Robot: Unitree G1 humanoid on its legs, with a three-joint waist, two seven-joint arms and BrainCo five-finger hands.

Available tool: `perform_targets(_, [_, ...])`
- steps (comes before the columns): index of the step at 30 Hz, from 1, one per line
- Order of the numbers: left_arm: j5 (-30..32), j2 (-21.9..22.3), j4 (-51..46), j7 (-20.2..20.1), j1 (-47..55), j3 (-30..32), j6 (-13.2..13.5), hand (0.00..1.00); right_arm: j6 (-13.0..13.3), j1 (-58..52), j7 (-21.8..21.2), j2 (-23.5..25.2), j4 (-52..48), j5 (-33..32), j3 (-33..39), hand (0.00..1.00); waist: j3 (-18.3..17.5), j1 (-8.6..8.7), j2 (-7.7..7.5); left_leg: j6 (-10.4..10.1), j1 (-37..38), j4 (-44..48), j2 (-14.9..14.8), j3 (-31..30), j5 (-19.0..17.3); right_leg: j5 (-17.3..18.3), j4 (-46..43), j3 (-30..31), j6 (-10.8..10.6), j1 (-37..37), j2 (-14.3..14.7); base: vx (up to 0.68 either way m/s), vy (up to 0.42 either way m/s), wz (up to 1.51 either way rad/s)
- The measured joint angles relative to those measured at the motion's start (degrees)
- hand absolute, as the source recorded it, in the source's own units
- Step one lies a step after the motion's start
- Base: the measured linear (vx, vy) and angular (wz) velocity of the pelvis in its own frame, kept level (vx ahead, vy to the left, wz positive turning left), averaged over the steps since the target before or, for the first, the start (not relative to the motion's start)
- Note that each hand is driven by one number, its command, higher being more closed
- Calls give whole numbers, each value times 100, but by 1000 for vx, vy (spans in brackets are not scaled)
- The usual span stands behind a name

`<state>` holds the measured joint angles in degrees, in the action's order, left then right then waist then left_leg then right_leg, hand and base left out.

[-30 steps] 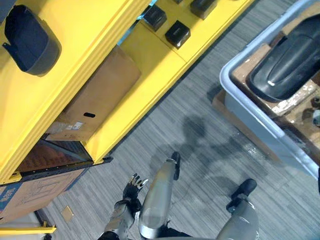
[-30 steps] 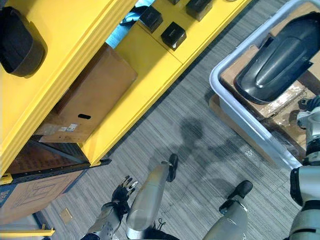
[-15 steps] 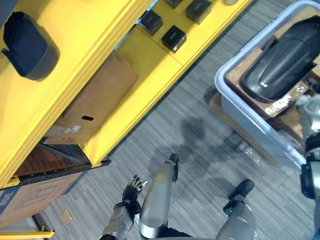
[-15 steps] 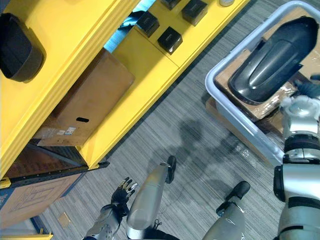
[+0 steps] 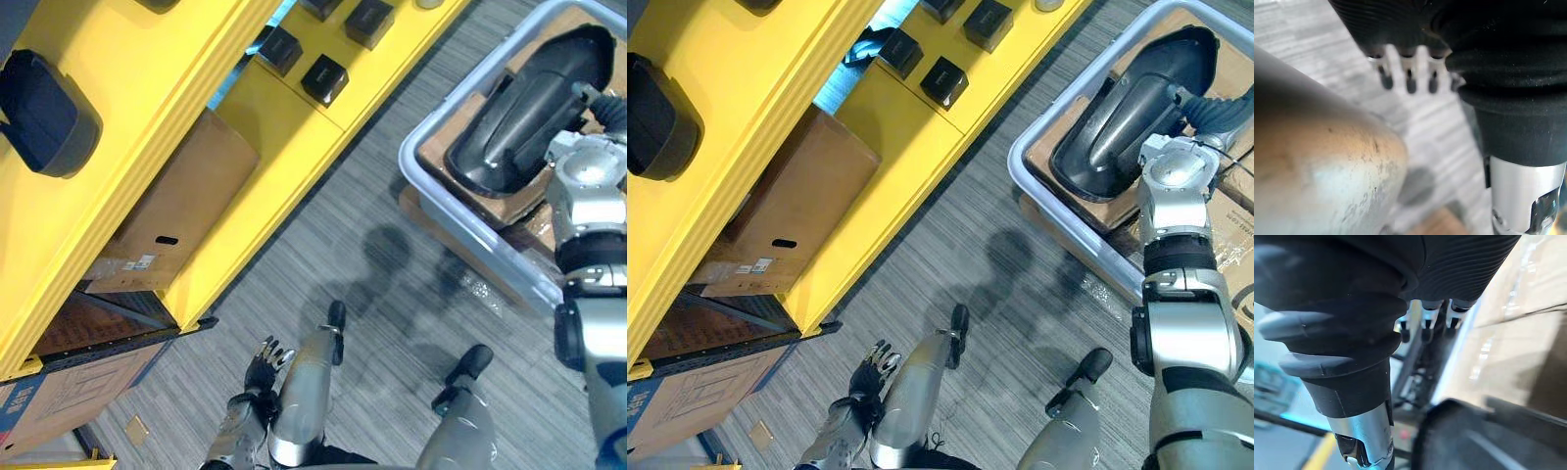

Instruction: Walk over and take plastic housings, then place them on the shelf

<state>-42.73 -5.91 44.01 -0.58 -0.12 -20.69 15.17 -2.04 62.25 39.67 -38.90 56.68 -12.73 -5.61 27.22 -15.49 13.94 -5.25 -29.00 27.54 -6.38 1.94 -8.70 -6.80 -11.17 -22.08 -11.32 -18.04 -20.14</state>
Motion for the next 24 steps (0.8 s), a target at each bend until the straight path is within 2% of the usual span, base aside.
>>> perform_targets(3, [-1, 2, 8, -34, -7, -36, 97, 0, -224, 6, -93, -3, 306, -7, -126, 0, -3, -89, 4, -1, -12, 7, 10, -12, -4, 4, 0, -25, 6, -1, -7, -16, 9, 4])
perform_targets(7, [-25, 7, 114, -91, -41, -79, 113, 0, -779, 62, -165, -290, 479, -232, -401, 0, -57, -190, 80, -1, -224, 107, 51, -151, -8, 14, -23, -171, 22, -83, -20, -15, 8, 14])
perform_targets(8, [-24, 16, 114, -98, -54, -80, 112, 0, -841, 91, -190, -368, 481, -244, -424, 100, -58, -220, 82, 0, -231, 107, 77, -150, -8, 15, -35, -170, 21, -86, -49, 0, 0, 0])
perform_targets(10, [-27, 26, 126, -94, -60, -92, 108, 0, -990, 92, -314, -465, 500, -254, -476, 100, -71, -262, 100, 11, -232, 145, 110, -153, -15, 15, -61, -171, 21, -76, -85, -3, 9, 2])
perform_targets(13, [-147, 8, 222, -92, -120, -234, 95, 0, -1347, 90, -483, -634, 505, -235, -517, 100, -124, -282, 174, 54, -322, 347, 111, -204, -145, 24, -111, -211, 27, -69, -90, -13, 10, 1])
perform_targets(16, [-180, 2, 270, -84, -168, -284, 92, 0, -1700, 86, -804, -793, 525, -231, -562, 100, -133, -306, 187, 56, -335, 413, 110, -243, -236, 33, -122, -266, 33, -23, -92, -52, 19, 3])
perform_targets(17, [-183, 0, 278, -84, -174, -290, 92, 0, -1745, 87, -850, -825, 547, -230, -561, 100, -133, -308, 187, 45, -331, 413, 111, -263, -243, 38, -121, -293, 40, 2, -92, -47, 1, 9])
perform_targets(19, [-186, 11, 322, -98, -217, -318, 95, 0, -2049, 88, -868, -904, 563, -215, -561, 100, -142, -364, 199, 27, -304, 391, 111, -287, -246, 41, -126, -319, 44, 22, -85, -14, -7, 2])
perform_targets(22, [-181, 28, 351, -98, -224, -361, 100, 0, -2310, 156, -867, -1028, 686, -215, -547, 100, -174, -410, 241, 54, -282, 370, 111, -283, -213, 40, -128, -327, 43, 41, -86, 0, 0, 0])
perform_targets(24, [-163, 24, 365, -96, -230, -376, 103, 0, -2348, 145, -861, -1011, 704, -215, -480, 100, -175, -409, 241, 52, -197, 300, 113, -274, -170, 41, -127, -374, 43, 113, -95, 18, -16, 1])
